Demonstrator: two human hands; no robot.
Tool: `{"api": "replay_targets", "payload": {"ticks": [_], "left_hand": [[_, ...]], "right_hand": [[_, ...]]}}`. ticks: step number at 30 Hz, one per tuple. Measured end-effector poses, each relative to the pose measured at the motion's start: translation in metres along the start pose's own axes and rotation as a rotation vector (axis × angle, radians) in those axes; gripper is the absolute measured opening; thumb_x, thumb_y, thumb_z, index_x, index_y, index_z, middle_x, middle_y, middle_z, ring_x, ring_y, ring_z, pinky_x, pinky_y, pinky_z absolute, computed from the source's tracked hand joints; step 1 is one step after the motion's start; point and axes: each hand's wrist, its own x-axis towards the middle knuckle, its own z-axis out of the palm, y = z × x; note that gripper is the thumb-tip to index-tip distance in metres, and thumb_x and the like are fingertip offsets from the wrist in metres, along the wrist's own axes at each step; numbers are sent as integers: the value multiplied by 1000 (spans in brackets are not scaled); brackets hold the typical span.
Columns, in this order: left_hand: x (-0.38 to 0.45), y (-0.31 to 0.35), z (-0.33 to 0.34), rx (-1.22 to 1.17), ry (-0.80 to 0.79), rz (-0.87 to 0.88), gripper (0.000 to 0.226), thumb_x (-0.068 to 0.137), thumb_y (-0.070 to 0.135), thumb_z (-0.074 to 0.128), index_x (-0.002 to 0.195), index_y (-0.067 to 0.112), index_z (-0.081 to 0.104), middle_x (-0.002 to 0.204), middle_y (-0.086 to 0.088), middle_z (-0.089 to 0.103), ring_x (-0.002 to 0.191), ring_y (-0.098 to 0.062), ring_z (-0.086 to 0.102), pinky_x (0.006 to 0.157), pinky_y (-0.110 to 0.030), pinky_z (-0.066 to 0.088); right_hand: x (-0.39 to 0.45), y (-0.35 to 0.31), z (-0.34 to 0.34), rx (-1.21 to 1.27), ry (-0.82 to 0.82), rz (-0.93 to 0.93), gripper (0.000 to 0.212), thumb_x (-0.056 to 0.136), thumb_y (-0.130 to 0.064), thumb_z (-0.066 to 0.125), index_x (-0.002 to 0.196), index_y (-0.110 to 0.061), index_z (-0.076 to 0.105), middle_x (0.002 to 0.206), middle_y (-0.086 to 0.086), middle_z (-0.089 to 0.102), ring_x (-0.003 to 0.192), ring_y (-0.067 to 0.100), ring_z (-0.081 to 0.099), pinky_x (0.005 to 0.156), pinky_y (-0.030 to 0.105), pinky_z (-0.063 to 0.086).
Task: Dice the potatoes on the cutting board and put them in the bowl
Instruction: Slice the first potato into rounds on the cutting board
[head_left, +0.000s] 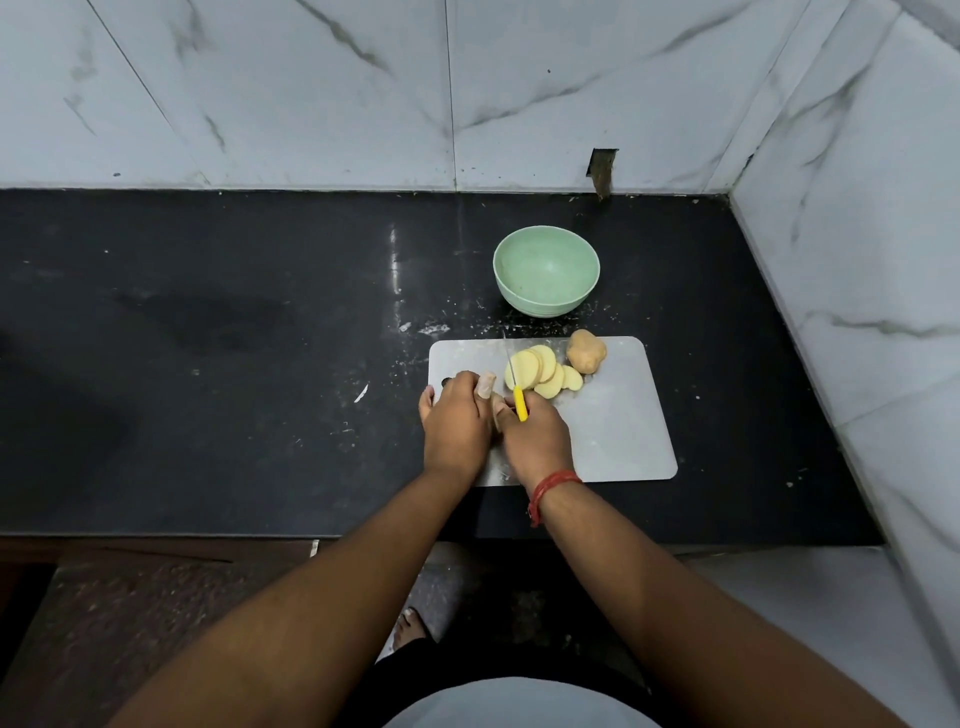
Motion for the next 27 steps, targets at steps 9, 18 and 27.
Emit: {"api": "replay_targets", "payload": {"ticks": [9,18,27], "left_hand": [[2,-6,-7,-117,-88,214,53,99,44,28,112,10,66,107,-5,66,98,-18,52,97,-36,39],[4,-8,1,-37,35,55,48,97,60,20,91,25,53,89,4,62,90,-23,51,106,-45,33],[5,-1,4,-77,64,-14,42,105,44,31,102,12,58,99,1,61,94,-19,44,114,-45,26]], "right_hand": [[7,-3,-4,-73,20,-12,18,96,-33,56,95,-17,65,89,-4,67,82,14,60,70,27,40],[12,-12,-5,-100,-2,-6,19,96,-34,55,91,-17,62,86,-4,65,79,13,60,68,29,44],[-22,0,-25,-202,-99,-115,19,101,-21,43,117,-16,53,101,7,65,93,27,60,76,35,47]]}}
